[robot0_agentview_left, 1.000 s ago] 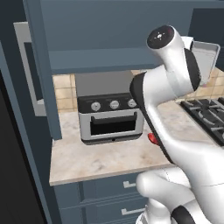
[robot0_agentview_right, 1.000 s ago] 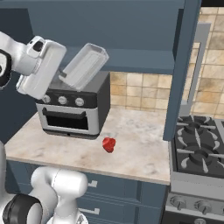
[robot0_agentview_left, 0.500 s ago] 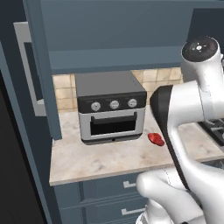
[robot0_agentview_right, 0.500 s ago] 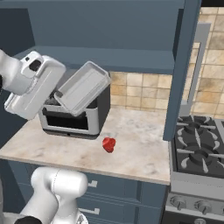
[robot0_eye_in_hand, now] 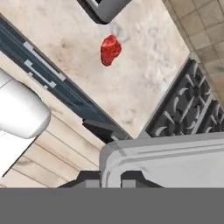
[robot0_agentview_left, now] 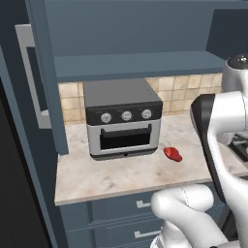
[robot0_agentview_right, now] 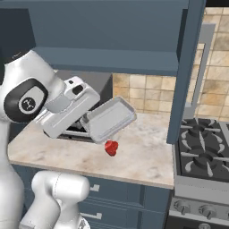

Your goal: Retrieve the tupperware from the cabinet, then place the raw meat into the tupperware to avoid contamination.

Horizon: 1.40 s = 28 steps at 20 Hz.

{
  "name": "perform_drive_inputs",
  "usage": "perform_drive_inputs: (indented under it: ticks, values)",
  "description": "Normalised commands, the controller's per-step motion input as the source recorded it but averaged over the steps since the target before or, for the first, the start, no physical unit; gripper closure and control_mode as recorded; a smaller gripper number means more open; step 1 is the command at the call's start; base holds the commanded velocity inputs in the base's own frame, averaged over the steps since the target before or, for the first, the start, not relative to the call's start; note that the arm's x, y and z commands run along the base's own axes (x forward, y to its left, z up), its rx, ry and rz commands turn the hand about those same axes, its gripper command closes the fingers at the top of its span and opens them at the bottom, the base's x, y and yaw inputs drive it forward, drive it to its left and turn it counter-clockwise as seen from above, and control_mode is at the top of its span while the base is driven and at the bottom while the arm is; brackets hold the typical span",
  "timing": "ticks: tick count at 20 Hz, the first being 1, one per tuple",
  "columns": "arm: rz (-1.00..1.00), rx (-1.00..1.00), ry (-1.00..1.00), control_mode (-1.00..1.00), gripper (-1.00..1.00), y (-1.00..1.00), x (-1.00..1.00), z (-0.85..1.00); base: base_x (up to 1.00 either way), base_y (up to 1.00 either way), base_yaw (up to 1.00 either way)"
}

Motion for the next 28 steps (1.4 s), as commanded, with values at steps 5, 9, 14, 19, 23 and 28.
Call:
perform_drive_inputs:
  ticks: [5,9,14,19,23,28]
  values:
    - [-0.02,0.08,0.23,-1.0,1.0,-0.5,0.26,-0.59,0.0,0.0,0.0]
    - [0.14,0.01,0.09,-1.0,1.0,-0.09,0.26,-0.44,0.0,0.0,0.0]
    - [0.18,0.0,0.09,-1.0,1.0,-0.19,0.38,-0.42,0.0,0.0,0.0]
    - [0.19,0.01,0.02,-1.0,1.0,-0.29,0.38,-0.42,0.0,0.0,0.0]
    - [0.19,0.0,0.02,-1.0,1.0,-0.29,0.38,-0.42,0.0,0.0,0.0]
    - [0.29,0.02,0.07,-1.0,1.0,-0.12,0.47,-0.46,0.0,0.0,0.0]
